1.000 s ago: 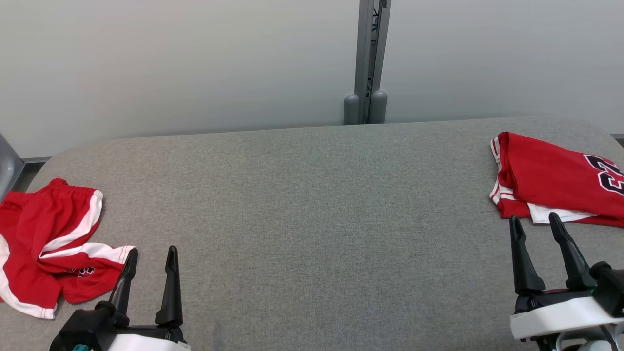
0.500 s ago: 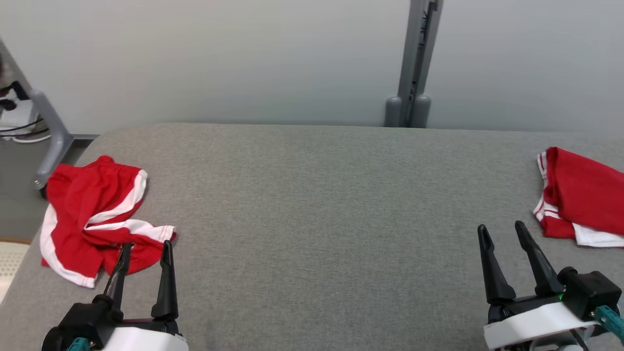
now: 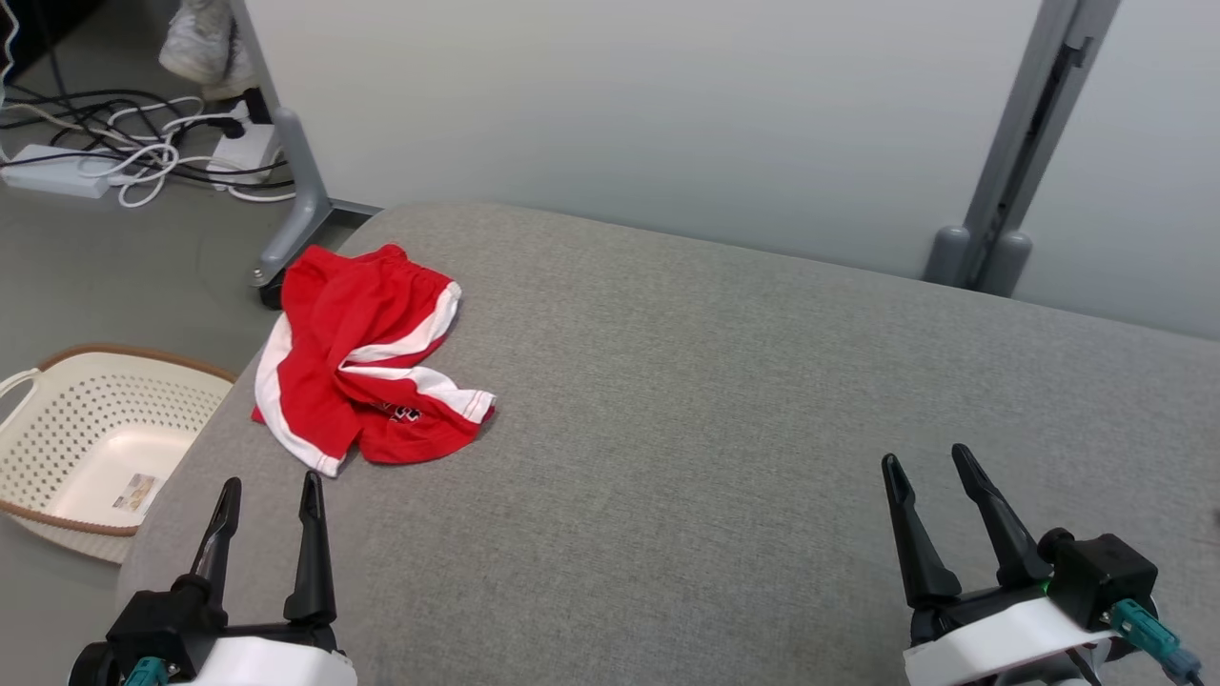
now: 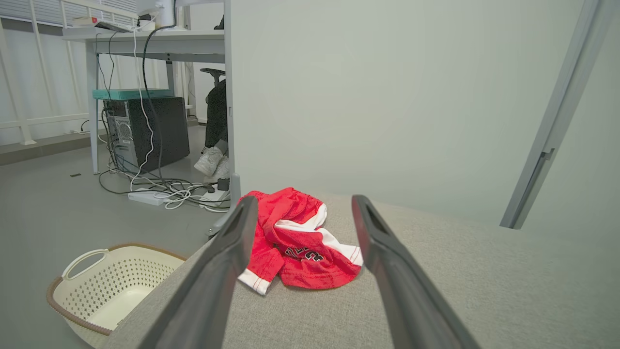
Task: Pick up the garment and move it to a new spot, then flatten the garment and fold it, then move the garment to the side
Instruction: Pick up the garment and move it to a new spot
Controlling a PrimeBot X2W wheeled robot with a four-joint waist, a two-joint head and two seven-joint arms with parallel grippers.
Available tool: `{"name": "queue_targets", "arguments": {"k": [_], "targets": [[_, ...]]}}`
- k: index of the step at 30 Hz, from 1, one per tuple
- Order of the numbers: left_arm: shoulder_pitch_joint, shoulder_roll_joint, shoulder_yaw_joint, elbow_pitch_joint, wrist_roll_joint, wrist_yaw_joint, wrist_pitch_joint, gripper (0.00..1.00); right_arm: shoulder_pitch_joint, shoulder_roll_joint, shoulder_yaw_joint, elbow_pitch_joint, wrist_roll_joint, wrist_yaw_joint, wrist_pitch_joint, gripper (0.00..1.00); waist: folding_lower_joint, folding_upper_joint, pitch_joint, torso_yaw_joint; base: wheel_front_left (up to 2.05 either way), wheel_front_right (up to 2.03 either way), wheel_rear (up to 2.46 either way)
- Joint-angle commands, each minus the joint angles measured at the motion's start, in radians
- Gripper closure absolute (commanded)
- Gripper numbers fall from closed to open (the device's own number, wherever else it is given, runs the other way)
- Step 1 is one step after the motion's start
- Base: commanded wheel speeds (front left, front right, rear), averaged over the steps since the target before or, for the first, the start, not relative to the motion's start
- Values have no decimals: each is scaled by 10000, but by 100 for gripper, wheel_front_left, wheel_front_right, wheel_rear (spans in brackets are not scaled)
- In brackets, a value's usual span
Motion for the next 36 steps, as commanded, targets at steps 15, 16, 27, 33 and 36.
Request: {"name": "queue_targets", "arguments": {"k": [15, 16, 27, 33, 36], "targets": [[-1206, 433, -5, -57, -554, -191, 1121, 0, -247, 4, 73, 42, -66, 1, 2, 0, 0, 0, 167, 392, 0, 0, 0], [-1457, 533, 14, -11, -656, -248, 1439, 0, -305, -5, 65, 22, -100, 1, 2, 0, 0, 0, 290, 291, 0, 0, 0], [-5331, 2476, 313, 2907, -1947, -742, 4565, 0, -1137, -188, 179, -47, -324, 1, 2, 0, 0, 0, 1764, -1144, 0, 0, 0], [-7162, 3580, 92, 4915, -2606, -884, 5783, 0, -1697, -244, 276, -181, -471, 1, 2, 0, 0, 0, 2670, -2222, 0, 0, 0], [-7806, 4136, -21, 5782, -2937, -873, 6256, 0, -1961, -243, 299, -294, -537, 1, 2, 0, 0, 0, 3186, -2767, 0, 0, 0]]}}
